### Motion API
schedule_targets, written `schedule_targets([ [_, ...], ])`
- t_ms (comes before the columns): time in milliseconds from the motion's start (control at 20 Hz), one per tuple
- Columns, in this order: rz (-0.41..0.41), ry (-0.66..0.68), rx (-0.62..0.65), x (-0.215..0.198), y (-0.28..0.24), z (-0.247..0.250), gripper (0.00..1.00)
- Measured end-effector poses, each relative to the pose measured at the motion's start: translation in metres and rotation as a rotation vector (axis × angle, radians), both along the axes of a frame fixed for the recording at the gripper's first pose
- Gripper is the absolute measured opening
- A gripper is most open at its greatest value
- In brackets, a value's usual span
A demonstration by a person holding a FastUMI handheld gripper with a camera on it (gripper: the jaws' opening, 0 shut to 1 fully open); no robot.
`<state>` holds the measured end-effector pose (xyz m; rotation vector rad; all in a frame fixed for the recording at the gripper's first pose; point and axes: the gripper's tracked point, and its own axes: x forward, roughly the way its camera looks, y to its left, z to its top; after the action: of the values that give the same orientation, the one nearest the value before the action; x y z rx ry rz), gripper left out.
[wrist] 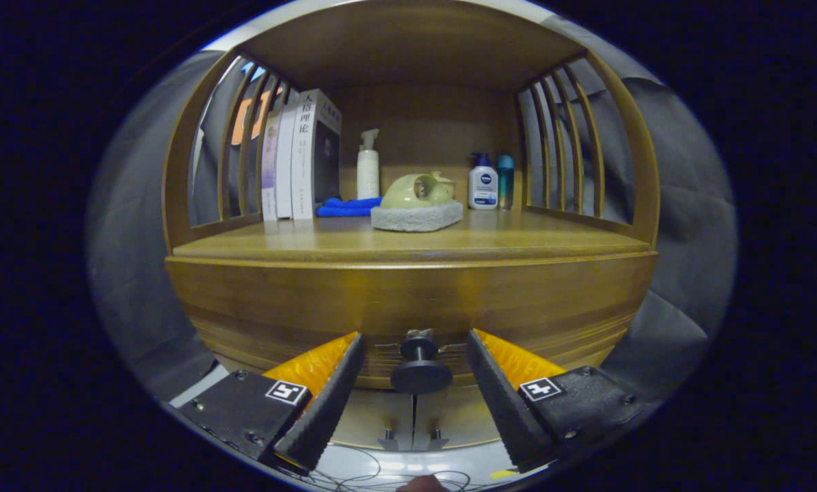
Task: Pull open the drawer, take out the items inside it, and place them on the countertop above the cabinet.
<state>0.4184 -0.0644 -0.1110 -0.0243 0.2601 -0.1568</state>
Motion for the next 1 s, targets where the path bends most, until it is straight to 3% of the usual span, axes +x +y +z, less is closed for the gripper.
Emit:
schedule_targets([
  [300,0.045,-0.043,-0.014,-0.064,0.004,0.041,0.98],
  [1000,0.201,-0.217,-0.014,-0.278,0.039,0.132,0.99],
])
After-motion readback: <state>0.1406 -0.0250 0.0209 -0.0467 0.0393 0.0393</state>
